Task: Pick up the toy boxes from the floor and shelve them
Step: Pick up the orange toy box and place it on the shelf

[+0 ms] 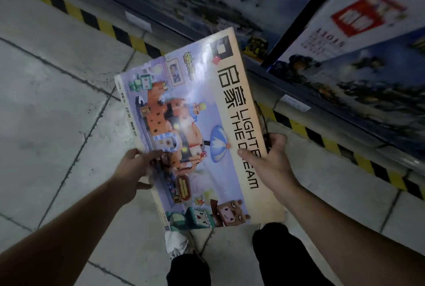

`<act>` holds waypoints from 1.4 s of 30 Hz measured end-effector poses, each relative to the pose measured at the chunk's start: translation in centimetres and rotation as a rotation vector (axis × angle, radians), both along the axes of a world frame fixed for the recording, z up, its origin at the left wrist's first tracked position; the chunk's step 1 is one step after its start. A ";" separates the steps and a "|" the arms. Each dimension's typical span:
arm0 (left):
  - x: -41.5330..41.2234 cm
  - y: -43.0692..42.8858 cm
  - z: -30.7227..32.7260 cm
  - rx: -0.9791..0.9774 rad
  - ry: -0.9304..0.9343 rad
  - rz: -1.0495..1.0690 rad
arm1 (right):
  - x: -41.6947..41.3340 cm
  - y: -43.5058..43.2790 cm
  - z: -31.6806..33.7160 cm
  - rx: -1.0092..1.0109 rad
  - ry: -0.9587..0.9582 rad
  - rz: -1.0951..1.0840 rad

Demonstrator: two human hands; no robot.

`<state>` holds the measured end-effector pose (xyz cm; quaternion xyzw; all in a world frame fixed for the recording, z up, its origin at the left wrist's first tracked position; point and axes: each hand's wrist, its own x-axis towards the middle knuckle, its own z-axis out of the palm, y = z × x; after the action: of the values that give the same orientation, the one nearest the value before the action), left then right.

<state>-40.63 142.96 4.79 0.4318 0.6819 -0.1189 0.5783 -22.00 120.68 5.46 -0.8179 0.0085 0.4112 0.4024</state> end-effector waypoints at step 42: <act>18.2 -5.7 41.3 0.065 -0.748 -0.069 | 8.6 -12.6 51.1 -0.277 -1.289 0.315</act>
<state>-22.39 137.29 46.12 0.4862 0.4120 0.0494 0.7690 -13.44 108.11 56.54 -0.9351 -0.2998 -0.1098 0.1537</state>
